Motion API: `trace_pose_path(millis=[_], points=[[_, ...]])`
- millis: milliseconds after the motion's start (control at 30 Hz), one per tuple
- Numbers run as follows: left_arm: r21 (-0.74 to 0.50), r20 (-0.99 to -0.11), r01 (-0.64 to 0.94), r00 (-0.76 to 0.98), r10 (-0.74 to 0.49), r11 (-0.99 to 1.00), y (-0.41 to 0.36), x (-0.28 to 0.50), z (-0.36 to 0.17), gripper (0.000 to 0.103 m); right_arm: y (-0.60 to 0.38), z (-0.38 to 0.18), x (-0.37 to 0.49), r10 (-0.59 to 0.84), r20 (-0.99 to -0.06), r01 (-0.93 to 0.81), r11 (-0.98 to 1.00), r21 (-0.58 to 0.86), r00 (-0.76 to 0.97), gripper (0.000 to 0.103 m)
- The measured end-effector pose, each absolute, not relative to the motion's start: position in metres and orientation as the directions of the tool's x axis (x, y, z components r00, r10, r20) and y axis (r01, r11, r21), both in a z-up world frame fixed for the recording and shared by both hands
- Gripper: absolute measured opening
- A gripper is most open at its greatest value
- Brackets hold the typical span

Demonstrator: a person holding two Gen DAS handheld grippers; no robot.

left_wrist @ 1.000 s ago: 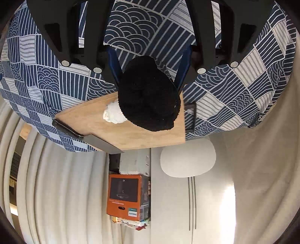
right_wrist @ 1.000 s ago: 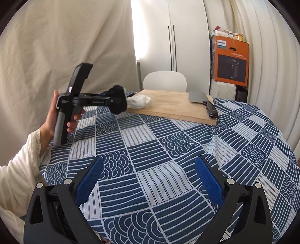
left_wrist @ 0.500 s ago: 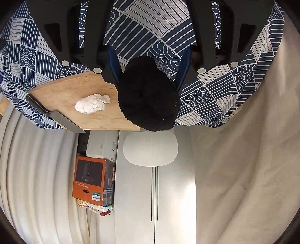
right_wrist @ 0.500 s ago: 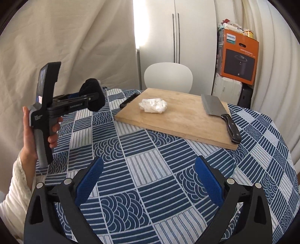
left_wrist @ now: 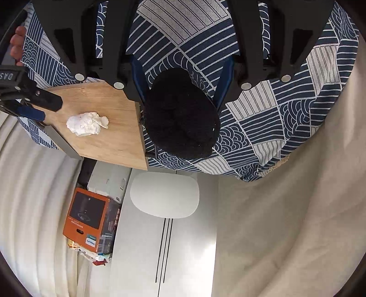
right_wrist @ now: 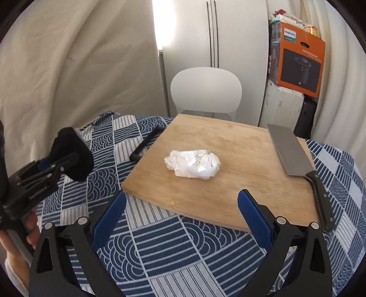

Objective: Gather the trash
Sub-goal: 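Lift the black knit item with the left gripper while the right gripper grasps the white plastic bag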

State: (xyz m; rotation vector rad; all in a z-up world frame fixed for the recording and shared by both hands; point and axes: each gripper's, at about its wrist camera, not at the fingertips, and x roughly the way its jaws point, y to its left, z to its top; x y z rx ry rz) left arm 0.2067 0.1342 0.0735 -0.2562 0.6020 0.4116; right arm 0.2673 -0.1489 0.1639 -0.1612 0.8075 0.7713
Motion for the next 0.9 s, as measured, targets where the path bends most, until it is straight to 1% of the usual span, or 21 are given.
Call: trace_pose_path(millis=[133,233,300,400,433,467,600,767,900], points=[[-0.141,-0.603,-0.468,0.739,0.299,0.872,0.140,0.204,0.072,0.054,-0.130,0.141,0.295,0.569,-0.716,-0.631,0.740,0.232,0.404,0.094],[-0.151,-0.615,-0.483,0.729,0.300,0.863,0.142,0.203,0.070,0.055,-0.118,0.133,0.309,0.550,-0.716,-0.604,0.765,0.225,0.429,0.094],[-0.133,-0.614,-0.488,0.724,0.315,0.863,0.142,0.203,0.071,0.055,-0.111,0.127,0.319,0.536,-0.729,-0.583,0.779,0.232,0.426,0.094],[-0.111,-0.599,-0.487,0.728,0.333,0.866,0.137,0.201,0.073,0.055,-0.098,0.118,0.327,0.479,-0.753,-0.550,0.813,0.189,0.450,0.093],[-0.113,-0.595,-0.479,0.734,0.327,0.870,0.136,0.201,0.074,0.055,-0.094,0.117,0.328,0.471,-0.750,-0.551,0.817,0.173,0.464,0.084],[-0.118,-0.593,-0.474,0.739,0.321,0.873,0.136,0.200,0.075,0.055,-0.093,0.117,0.327,0.471,-0.748,-0.563,0.811,0.158,0.469,0.057],[-0.128,-0.586,-0.473,0.745,0.318,0.872,0.136,0.198,0.077,0.055,-0.087,0.118,0.318,0.466,-0.727,-0.618,0.783,0.072,0.505,0.057],[-0.103,-0.594,-0.466,0.737,0.322,0.879,0.133,0.203,0.075,0.055,-0.107,0.126,0.309,0.508,-0.706,-0.629,0.769,0.115,0.493,0.057],[-0.100,-0.583,-0.411,0.762,0.281,0.906,0.125,0.206,0.076,0.055,-0.129,0.141,0.291,0.533,-0.687,-0.649,0.752,0.118,0.493,0.057]])
